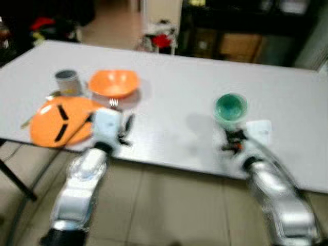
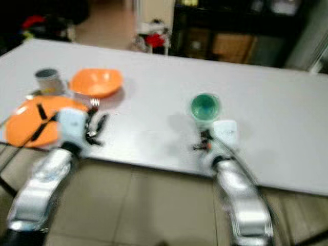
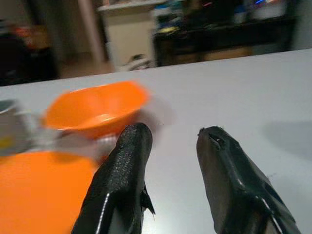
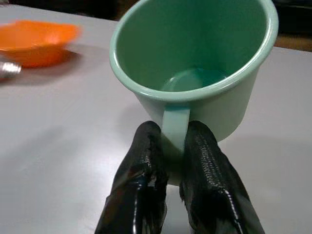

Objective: Setting the table

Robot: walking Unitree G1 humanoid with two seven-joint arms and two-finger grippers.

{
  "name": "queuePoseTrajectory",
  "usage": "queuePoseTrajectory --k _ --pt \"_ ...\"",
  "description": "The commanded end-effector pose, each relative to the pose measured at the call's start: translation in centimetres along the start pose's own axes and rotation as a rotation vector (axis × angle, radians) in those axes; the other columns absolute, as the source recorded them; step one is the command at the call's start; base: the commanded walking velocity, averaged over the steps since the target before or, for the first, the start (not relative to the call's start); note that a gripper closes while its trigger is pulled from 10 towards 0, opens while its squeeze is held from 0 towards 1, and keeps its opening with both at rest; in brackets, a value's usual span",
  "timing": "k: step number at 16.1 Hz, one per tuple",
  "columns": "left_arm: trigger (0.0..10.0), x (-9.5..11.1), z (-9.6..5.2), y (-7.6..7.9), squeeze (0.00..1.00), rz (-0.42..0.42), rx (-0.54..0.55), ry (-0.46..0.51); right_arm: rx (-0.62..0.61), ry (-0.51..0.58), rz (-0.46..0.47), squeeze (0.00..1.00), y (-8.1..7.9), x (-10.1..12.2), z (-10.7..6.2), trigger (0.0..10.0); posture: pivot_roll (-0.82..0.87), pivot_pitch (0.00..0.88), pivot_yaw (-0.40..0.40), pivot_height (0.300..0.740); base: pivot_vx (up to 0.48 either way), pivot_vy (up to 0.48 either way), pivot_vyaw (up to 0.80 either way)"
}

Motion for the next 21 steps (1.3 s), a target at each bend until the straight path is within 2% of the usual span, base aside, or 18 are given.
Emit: queuePoseTrajectory --k 1,9,15,18,21 --pt "10.0 0.4 0.3 1.1 0.0 -0.01 -0.034 0.012 -0.041 0.002 -0.005 0.0 1.4 0.2 -0.4 10.0 0.05 0.0 -0.018 0.74 0.334 0.0 0.0" --pt "10.0 0.4 0.3 1.4 0.0 -0.012 -0.049 0.019 -0.027 -0.01 -0.019 0.0 1.3 0.1 -0.2 10.0 0.06 0.0 -0.028 0.74 0.332 0.0 0.0" --pt "10.0 0.3 0.1 2.5 0.0 -0.01 -0.118 0.017 0.025 -0.071 0.0 0.0 0.7 -0.9 0.6 10.0 0.06 0.0 -0.028 0.74 0.329 0.0 0.0" --pt "10.0 0.6 0.0 4.4 0.0 -0.024 -0.248 0.024 0.071 -0.15 0.031 0.0 0.5 -2.0 2.4 10.0 0.06 0.0 -0.022 0.74 0.0 0.0 0.0" --pt "10.0 0.7 -0.2 5.9 0.0 -0.014 -0.368 0.014 0.115 -0.206 0.096 0.0 0.0 -1.7 4.2 10.0 0.06 0.0 -0.021 0.74 0.0 0.0 0.0"
Point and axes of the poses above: a point about 5 cm out from each wrist's last joint towards the gripper, its own z axis pointing out of the wrist towards the gripper, its own x axis along the axis of the wrist's last joint, y = z × x, the point moved 5 cm from there along z, pointing out of the wrist towards the gripper, and after that the axes turned 3 degrees about z, right-handed, at the moved point
